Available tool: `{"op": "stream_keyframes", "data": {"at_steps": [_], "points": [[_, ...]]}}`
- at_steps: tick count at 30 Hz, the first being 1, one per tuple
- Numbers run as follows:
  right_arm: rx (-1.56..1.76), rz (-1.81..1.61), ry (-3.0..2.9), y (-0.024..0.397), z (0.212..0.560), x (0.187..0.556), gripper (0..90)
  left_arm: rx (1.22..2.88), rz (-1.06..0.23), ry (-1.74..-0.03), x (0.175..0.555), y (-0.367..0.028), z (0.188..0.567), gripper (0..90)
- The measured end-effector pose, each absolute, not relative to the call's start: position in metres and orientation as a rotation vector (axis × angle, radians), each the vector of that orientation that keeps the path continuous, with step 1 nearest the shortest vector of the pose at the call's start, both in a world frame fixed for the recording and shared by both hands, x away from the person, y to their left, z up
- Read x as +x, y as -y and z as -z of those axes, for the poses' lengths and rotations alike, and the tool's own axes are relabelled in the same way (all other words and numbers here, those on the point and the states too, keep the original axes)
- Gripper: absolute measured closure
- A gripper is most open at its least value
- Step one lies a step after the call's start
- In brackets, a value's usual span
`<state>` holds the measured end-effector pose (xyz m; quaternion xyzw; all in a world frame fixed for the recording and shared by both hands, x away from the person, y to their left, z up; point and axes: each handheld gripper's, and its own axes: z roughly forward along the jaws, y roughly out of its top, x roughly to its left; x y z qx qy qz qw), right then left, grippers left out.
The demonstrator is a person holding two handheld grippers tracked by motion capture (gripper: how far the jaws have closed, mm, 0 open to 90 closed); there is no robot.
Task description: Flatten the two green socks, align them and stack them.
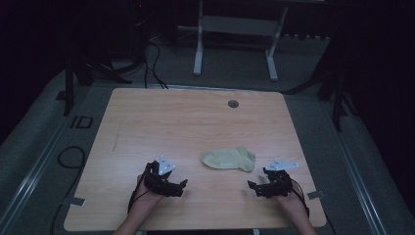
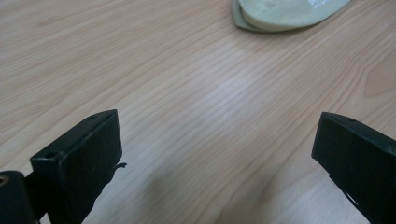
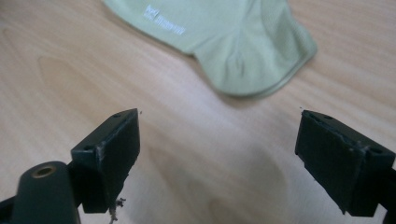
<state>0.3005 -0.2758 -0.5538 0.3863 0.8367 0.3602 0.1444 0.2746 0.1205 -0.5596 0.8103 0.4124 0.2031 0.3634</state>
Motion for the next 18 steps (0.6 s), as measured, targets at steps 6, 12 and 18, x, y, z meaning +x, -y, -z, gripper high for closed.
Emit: {"op": "stream_keyframes", "data": {"at_steps": [6,12,18], "points": [[1.13,-1.046,-2.404,0.285,0.557,0.286,13.8,2.071,-0.526,-1.089,0.262,-0.14,0.563,1.5],[1.154,-1.037,-2.392,0.296,0.557,0.28,13.8,2.06,-0.53,-1.12,0.252,-0.155,0.569,1.5],[1.135,-1.035,-2.386,0.296,0.559,0.27,13.8,2.048,-0.558,-1.139,0.244,-0.168,0.57,1.5]]}}
